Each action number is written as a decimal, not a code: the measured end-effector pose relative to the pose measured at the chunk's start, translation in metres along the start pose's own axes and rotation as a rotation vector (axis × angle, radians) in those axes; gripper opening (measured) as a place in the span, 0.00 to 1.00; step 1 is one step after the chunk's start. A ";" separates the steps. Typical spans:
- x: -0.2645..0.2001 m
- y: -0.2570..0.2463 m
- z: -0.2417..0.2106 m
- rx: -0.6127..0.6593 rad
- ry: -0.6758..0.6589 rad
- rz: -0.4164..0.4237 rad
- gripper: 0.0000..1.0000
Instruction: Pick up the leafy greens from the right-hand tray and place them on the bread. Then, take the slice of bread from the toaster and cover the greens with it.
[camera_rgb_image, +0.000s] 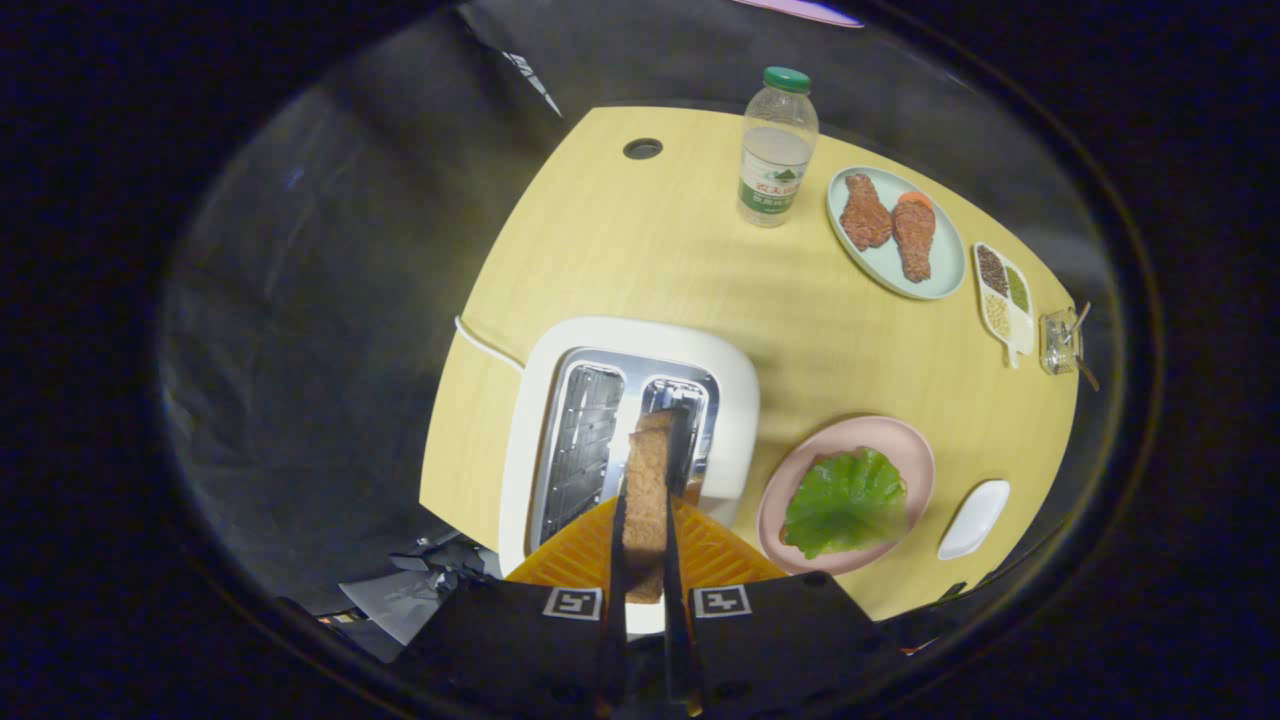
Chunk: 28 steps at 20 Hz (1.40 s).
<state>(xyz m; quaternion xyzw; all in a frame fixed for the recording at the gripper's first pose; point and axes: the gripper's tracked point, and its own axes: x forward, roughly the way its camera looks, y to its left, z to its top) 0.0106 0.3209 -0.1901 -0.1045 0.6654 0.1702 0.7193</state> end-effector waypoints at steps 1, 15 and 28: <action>-0.002 -0.003 0.000 -0.005 0.000 -0.002 0.37; -0.086 -0.051 0.005 0.183 -0.085 0.199 0.09; -0.061 -0.181 -0.039 0.336 -0.169 0.315 0.09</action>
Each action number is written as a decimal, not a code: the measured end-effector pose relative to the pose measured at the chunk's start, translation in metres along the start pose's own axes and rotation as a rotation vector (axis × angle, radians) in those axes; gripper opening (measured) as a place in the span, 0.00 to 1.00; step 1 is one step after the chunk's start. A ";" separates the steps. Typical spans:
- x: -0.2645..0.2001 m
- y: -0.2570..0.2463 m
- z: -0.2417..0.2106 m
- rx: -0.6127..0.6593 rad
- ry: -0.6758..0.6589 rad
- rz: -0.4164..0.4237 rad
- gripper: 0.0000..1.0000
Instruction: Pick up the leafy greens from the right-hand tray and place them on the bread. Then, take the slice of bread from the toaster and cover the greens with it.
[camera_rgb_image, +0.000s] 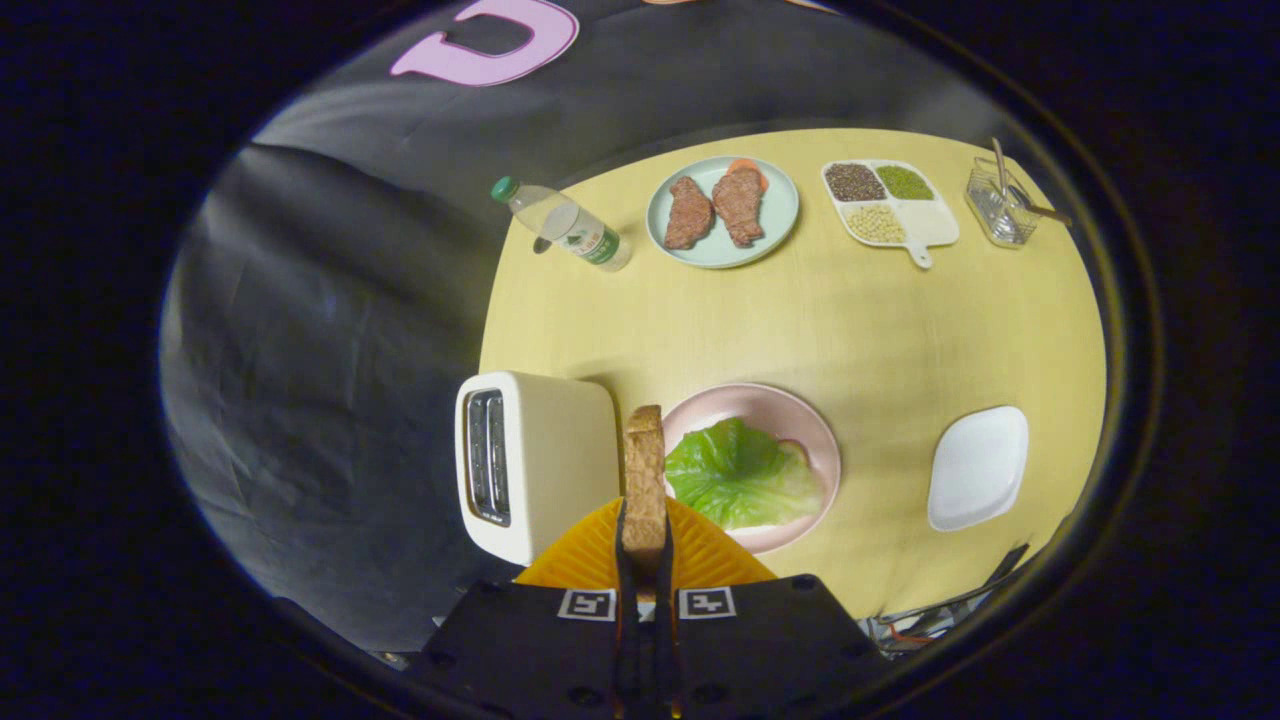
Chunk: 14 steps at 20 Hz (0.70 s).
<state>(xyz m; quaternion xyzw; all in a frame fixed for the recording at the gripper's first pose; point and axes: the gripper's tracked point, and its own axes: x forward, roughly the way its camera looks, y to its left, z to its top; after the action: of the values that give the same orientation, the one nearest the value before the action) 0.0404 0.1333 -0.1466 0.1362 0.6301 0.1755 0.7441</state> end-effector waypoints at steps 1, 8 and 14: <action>0.006 -0.003 0.000 0.004 -0.005 0.028 0.09; 0.058 -0.036 -0.035 -0.024 0.049 0.125 0.09; 0.083 -0.075 -0.042 0.016 0.050 0.114 0.09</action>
<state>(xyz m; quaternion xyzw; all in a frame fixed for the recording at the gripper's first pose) 0.0176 0.1006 -0.2593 0.1733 0.6411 0.2160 0.7158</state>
